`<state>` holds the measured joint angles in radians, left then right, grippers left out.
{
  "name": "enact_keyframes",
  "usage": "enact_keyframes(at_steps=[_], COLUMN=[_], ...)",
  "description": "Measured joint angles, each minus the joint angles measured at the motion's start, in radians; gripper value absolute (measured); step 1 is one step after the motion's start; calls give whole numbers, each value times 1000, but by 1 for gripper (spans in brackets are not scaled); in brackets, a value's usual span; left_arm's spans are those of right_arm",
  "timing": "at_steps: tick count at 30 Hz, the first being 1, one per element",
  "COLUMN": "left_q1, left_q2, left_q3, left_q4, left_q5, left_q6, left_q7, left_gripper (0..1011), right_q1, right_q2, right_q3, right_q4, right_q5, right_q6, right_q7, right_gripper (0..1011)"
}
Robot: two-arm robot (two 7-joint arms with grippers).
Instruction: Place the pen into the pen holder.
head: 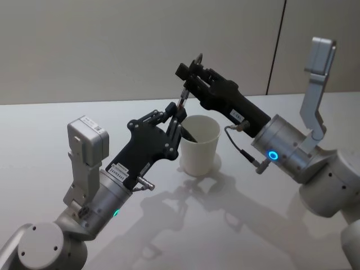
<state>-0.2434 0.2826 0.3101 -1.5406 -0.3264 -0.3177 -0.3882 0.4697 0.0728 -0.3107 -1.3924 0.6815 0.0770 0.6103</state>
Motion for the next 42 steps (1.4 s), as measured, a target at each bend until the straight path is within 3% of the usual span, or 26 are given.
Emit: enact_keyframes(at_steps=[7, 8, 12, 35, 42], left_q1=[0, 0, 0, 0, 0], left_q2=[0, 0, 0, 0, 0], left_q3=[0, 0, 0, 0, 0], left_q4=[0, 0, 0, 0, 0], left_q5=[0, 0, 0, 0, 0], left_q6=[0, 0, 1, 0, -1], left_q7=[0, 0, 0, 0, 0], left_gripper=[170, 170, 170, 170, 372], right_q1=[6, 7, 8, 2, 1], right_q2=[-2, -2, -2, 11, 14], right_q3=[-5, -6, -9, -18, -20], right_q4=[5, 5, 5, -22, -26], right_q5=[0, 0, -1, -9, -8], right_q6=[10, 13, 17, 21, 16], right_q7=[-1, -2, -4, -24, -26], right_gripper=[272, 204, 128, 128, 126])
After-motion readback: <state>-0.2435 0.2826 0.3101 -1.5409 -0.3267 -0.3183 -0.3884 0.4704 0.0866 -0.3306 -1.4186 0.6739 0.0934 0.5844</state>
